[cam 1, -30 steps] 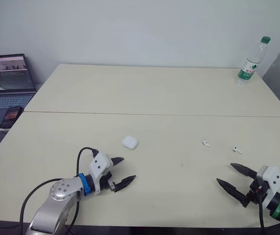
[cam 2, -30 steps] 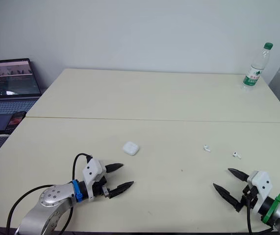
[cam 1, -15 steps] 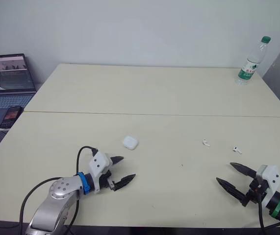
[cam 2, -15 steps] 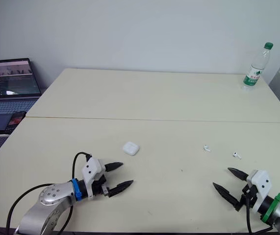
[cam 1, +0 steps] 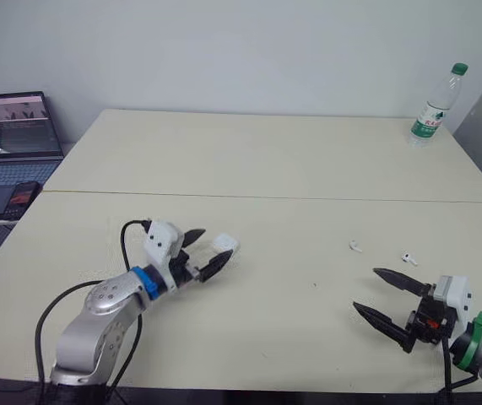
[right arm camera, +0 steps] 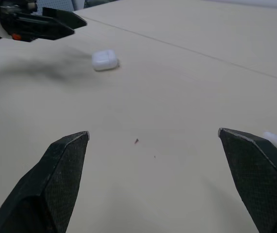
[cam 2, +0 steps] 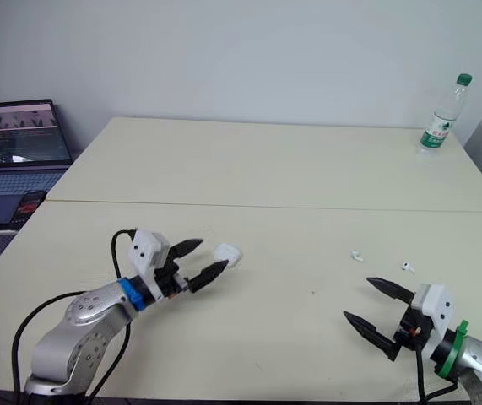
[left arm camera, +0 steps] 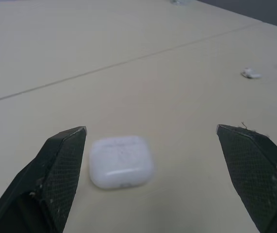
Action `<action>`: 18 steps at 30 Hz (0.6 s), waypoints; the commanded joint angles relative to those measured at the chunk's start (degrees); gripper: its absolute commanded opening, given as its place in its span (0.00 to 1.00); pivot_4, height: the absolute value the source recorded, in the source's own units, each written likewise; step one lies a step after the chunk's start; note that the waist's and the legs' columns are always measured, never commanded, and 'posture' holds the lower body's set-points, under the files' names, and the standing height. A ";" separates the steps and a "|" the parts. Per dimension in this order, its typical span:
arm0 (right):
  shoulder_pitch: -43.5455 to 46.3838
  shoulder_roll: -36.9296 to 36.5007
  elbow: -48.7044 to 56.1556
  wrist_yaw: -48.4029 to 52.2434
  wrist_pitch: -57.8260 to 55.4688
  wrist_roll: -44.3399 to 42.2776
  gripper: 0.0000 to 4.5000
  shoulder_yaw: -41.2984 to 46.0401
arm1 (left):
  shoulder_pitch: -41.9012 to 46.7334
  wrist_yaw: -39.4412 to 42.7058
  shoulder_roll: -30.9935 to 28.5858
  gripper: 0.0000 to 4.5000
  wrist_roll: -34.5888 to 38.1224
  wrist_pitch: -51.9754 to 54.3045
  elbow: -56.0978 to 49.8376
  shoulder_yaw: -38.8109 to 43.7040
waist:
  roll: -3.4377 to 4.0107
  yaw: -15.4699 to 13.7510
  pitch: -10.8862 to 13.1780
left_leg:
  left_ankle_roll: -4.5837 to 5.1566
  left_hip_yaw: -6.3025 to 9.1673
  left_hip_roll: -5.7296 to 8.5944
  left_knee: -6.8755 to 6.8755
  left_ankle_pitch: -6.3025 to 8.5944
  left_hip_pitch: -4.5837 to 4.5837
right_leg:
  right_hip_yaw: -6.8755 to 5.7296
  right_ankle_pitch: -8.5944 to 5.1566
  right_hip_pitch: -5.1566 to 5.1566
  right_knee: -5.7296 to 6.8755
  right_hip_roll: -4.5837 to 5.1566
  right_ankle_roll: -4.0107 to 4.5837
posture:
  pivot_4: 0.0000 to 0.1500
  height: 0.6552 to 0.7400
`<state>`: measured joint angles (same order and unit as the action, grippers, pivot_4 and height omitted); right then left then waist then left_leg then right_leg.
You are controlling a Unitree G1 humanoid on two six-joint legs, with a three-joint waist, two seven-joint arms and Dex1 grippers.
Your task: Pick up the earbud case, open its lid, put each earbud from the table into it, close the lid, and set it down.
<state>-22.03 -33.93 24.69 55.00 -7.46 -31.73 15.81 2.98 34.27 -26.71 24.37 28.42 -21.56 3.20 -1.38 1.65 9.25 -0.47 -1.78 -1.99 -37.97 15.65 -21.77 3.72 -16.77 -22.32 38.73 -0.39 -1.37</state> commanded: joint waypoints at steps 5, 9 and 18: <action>0.98 -0.83 6.23 -0.17 -2.50 -3.95 0.99 0.13 | 3.60 -8.57 2.70 1.00 -8.83 2.81 2.90 -6.63 | -0.10 0.01 0.06 | -0.01 0.06 0.08 0.02 0.01 -0.04 | 0.00 -0.03 -0.01 -0.01 0.03 -0.05 | 1.00 1.00; 0.62 -0.90 6.99 -0.13 -2.57 -4.34 0.99 0.40 | 3.96 -9.48 3.02 1.00 -10.52 3.27 4.95 -7.52 | -0.13 0.03 0.08 | -0.01 0.07 0.08 0.02 0.01 -0.03 | -0.01 -0.03 0.00 0.00 0.03 -0.05 | 1.00 1.00; -0.17 -0.78 6.52 -0.26 -1.82 -3.68 0.99 1.10 | 2.57 -8.39 3.21 1.00 -12.46 1.66 7.54 -8.75 | -0.21 0.00 0.13 | -0.01 0.07 0.09 0.01 0.01 -0.04 | -0.02 -0.02 0.00 0.00 0.08 -0.06 | 1.00 1.00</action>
<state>-22.01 -34.41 29.57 54.87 -10.34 -34.97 15.56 5.23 25.96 -23.78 12.84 31.25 -14.68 -5.35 -1.60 1.65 9.38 -0.48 -1.71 -1.90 -37.96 15.66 -21.81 3.71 -16.79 -22.32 38.73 -0.31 -1.43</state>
